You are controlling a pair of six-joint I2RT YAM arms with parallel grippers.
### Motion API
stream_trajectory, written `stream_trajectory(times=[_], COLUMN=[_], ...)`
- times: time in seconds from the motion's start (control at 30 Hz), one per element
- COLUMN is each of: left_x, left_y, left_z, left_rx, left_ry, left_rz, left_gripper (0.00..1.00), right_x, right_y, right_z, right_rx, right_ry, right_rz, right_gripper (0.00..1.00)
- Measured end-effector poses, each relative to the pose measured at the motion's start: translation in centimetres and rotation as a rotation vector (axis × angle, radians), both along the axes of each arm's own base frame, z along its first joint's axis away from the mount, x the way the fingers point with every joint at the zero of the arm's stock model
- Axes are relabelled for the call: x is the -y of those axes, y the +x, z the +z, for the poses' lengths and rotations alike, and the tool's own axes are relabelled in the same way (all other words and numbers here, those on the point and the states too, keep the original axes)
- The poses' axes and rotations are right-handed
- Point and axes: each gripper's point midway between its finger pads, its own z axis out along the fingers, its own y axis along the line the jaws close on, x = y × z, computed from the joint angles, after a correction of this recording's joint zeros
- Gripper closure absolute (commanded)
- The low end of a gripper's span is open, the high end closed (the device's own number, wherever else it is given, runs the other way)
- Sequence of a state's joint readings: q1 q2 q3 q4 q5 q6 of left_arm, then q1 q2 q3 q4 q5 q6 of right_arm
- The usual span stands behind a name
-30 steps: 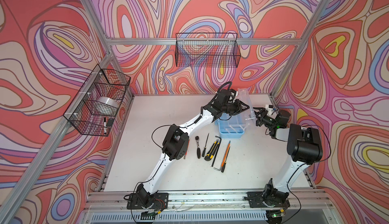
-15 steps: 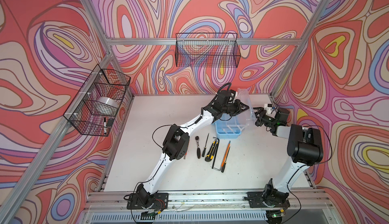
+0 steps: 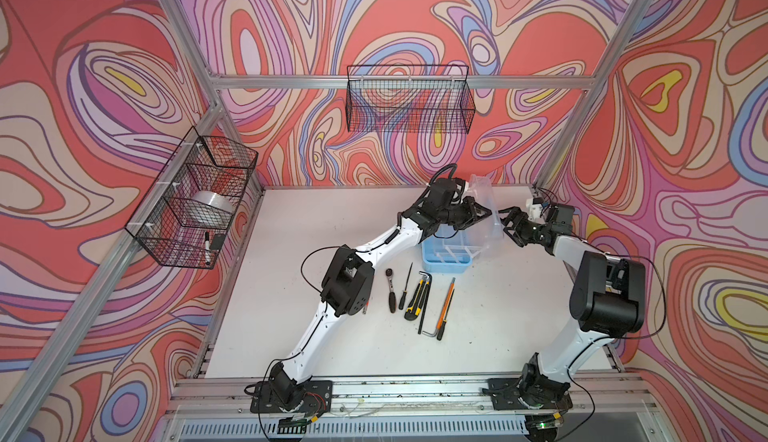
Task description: Pack the tool kit
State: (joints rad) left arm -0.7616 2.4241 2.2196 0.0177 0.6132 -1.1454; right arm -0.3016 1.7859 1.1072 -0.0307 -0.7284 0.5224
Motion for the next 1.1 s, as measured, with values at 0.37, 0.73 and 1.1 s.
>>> stream_trajectory(times=[0.37,0.73,1.1], left_x=[0.4,0.7,0.0], left_y=[0.0,0.0,0.0], left_z=[-0.4,-0.4,-0.2], left_rx=[0.003,0.025,0.047], left_ry=[0.016,0.050,0.127], left_rz=[-0.004,0.005,0.021], left_gripper=[0.86,0.86,0.88], right_x=[4.9,5.0,4.5], right_y=[-3.1,-3.6,-3.8], right_z=[-3.0,-2.9,-3.0], right_rx=[-0.196,-0.205,-0.206], right_ry=[-0.304,-0.334,-0.325], right_rz=[-0.174,-0.163,-0.133], right_gripper=[0.02,0.06,0.08])
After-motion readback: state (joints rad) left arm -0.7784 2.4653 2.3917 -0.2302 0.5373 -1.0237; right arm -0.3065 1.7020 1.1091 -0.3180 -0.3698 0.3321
